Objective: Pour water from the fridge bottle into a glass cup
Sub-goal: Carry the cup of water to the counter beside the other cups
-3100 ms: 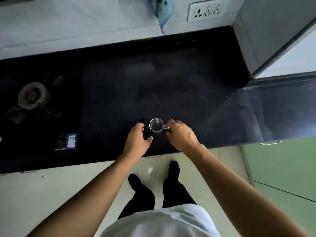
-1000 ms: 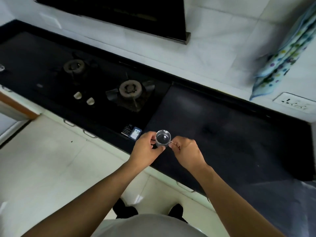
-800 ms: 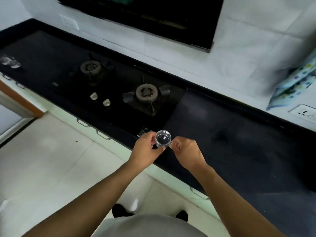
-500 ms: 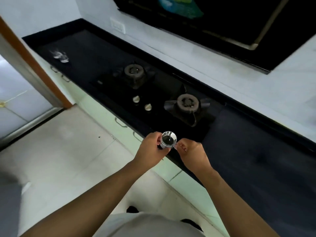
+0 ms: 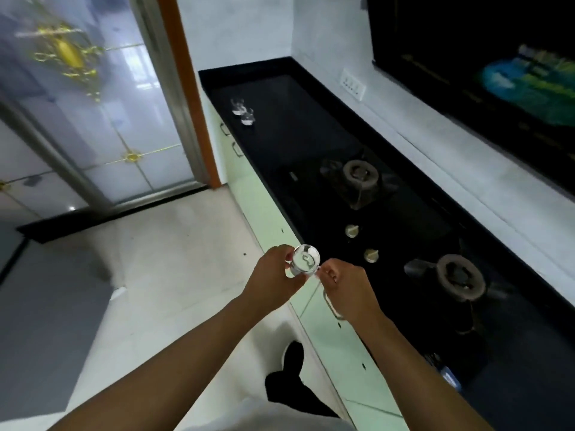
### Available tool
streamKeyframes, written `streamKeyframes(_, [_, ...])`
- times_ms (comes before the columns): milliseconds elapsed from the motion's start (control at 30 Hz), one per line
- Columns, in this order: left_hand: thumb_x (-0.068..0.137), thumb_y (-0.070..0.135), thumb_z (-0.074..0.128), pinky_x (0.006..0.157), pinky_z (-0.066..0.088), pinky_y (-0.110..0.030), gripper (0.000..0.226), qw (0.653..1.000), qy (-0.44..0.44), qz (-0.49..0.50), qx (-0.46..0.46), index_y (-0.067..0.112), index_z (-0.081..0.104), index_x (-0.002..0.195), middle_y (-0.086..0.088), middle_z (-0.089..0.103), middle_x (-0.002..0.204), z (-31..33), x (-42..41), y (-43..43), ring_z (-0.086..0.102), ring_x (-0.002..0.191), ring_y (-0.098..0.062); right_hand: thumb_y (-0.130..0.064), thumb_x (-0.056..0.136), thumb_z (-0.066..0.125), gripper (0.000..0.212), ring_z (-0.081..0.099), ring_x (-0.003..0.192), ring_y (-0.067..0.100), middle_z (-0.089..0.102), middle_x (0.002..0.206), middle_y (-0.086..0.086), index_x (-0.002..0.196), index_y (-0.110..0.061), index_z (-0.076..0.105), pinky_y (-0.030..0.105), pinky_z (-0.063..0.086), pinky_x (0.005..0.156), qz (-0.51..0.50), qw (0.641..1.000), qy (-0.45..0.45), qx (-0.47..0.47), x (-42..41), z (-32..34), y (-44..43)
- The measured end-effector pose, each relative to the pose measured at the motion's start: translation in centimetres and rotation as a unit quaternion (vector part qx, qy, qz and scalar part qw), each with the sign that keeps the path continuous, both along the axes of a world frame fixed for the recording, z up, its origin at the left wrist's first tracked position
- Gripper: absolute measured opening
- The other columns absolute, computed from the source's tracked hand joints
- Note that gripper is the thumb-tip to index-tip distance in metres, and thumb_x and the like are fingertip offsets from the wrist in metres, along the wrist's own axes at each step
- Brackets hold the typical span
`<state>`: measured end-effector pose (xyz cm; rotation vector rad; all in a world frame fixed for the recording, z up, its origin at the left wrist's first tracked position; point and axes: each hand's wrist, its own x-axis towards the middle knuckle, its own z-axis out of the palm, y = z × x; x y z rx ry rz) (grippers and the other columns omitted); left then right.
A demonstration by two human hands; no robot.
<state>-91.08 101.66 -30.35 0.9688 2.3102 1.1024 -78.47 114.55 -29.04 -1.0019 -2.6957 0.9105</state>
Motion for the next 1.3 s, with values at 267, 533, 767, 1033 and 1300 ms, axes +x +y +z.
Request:
streamKeyframes(267, [0.079, 0.03, 0.082, 0.074, 0.043, -0.01, 0.045, 0.996, 0.0, 0.09, 0.006, 0.02, 0.063, 0.118, 0.006, 0.064, 0.11, 0.8, -10.7, 2.9, 0.059, 0.091, -0.008, -0.025, 0.095, 0.066, 0.017, 0.061, 0.06, 0.009, 0.064, 0.067, -0.004, 0.083, -0.013, 0.065, 0.029, 0.051, 0.058, 0.096, 0.994, 0.041, -0.025, -12.9, 0.8, 4.7])
streamKeyframes(533, [0.08, 0.03, 0.082, 0.075, 0.046, -0.017, 0.044, 0.99, 0.013, 0.138, 0.01, 0.017, 0.064, 0.117, 0.002, 0.065, 0.11, 1.4, -21.4, 6.6, 0.059, 0.094, -0.013, -0.026, 0.097, 0.063, 0.017, 0.055, 0.057, 0.002, 0.057, 0.065, -0.011, 0.082, -0.021, 0.061, 0.012, 0.042, 0.052, 0.152, 0.988, 0.026, -0.004, -24.7, 1.8, 8.8])
streamKeyframes(767, [0.081, 0.037, 0.08, 0.082, 0.048, -0.022, 0.045, 0.993, 0.022, 0.116, 0.004, 0.02, 0.062, 0.119, 0.002, 0.064, 0.113, 0.0, -32.8, 9.6, 0.058, 0.096, -0.012, -0.03, 0.098, 0.062, 0.016, 0.059, 0.063, 0.001, 0.061, 0.071, -0.012, 0.088, -0.019, 0.066, 0.011, 0.039, 0.051, 0.113, 0.994, 0.007, 0.007, -35.8, 0.4, 11.2])
streamKeyframes(1033, [0.083, 0.033, 0.078, 0.074, 0.044, -0.015, 0.036, 0.999, 0.024, 0.036, 0.004, 0.016, 0.063, 0.111, 0.0, 0.065, 0.105, -0.2, -45.6, 13.1, 0.057, 0.09, -0.01, -0.027, 0.097, 0.062, 0.017, 0.064, 0.067, 0.009, 0.066, 0.073, -0.004, 0.083, -0.017, 0.066, 0.031, 0.056, 0.064, 0.042, 0.998, 0.0, -0.041, -46.5, -0.1, 13.3])
streamKeyframes(1300, [0.083, 0.028, 0.078, 0.071, 0.04, -0.011, 0.033, 1.0, 0.011, 0.003, -0.016, 0.014, 0.06, 0.107, 0.005, 0.059, 0.096, -1.8, -53.3, 18.1, 0.057, 0.09, -0.011, -0.026, 0.095, 0.063, 0.017, 0.063, 0.065, 0.007, 0.066, 0.07, -0.005, 0.079, -0.02, 0.066, 0.029, 0.053, 0.061, 0.012, 0.999, 0.001, -0.042, -53.7, -2.3, 17.8])
